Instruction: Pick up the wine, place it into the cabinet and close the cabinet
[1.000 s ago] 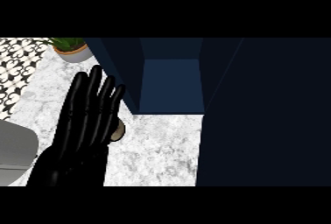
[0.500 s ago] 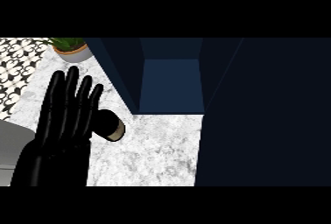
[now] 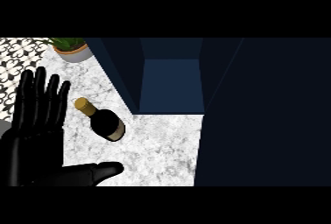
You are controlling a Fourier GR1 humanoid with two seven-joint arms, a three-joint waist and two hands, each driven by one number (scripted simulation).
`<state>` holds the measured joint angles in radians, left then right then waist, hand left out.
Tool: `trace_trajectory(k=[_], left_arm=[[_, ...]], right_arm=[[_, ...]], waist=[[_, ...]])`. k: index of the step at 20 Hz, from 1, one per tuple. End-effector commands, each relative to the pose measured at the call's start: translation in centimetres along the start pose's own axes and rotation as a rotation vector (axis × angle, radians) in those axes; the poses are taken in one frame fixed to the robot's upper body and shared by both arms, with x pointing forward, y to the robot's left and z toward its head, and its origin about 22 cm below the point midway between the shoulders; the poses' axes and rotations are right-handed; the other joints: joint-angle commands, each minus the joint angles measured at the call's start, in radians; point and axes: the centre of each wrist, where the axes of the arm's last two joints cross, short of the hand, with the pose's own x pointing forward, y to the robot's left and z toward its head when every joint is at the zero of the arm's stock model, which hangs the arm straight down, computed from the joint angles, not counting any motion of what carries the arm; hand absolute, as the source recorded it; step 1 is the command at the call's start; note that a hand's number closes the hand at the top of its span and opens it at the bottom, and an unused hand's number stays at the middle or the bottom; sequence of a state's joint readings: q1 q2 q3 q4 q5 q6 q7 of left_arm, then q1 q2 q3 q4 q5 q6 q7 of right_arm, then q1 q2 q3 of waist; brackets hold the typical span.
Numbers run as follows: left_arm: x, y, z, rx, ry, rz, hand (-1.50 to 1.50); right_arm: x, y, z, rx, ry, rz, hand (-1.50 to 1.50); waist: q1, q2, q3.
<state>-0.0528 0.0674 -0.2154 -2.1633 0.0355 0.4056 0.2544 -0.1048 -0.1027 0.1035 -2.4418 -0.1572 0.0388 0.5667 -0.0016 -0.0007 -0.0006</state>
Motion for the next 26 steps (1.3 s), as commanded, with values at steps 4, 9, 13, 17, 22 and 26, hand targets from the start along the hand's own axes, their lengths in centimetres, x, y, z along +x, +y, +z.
trace_trajectory(k=[4, 9, 13, 17, 22, 26], left_arm=[[-1.0, 2.6, 0.2, 0.063, 0.032, -0.034, -1.5], [-6.1, 5.7, -1.9, 0.079, 0.074, -0.051, -1.5], [-7.1, 8.5, -0.8, 0.092, 0.113, -0.076, -1.5], [-10.0, 10.6, -2.2, 0.105, 0.153, -0.093, -1.5], [-13.8, 10.2, -1.5, 0.076, 0.205, -0.065, -1.5], [-15.3, 12.9, 0.6, 0.091, 0.216, -0.073, -1.5]], right_arm=[[2.6, 0.9, 3.1, 0.012, -0.03, -0.029, -1.5], [2.0, 0.5, 1.0, 0.023, -0.032, -0.007, -1.5], [2.7, -0.1, 2.8, 0.019, -0.06, -0.017, -1.5], [2.1, -0.7, 1.8, 0.026, -0.04, -0.027, -1.5], [1.0, 0.0, 1.1, 0.014, -0.046, -0.018, -1.5], [0.8, 0.3, 2.5, 0.02, -0.041, -0.02, -1.5]], waist=[[-0.001, -0.002, 0.0], [-0.001, 0.001, 0.0], [-0.005, -0.001, 0.0], [-0.007, 0.001, 0.0], [-0.004, 0.001, 0.0], [-0.002, 0.0, 0.001]])
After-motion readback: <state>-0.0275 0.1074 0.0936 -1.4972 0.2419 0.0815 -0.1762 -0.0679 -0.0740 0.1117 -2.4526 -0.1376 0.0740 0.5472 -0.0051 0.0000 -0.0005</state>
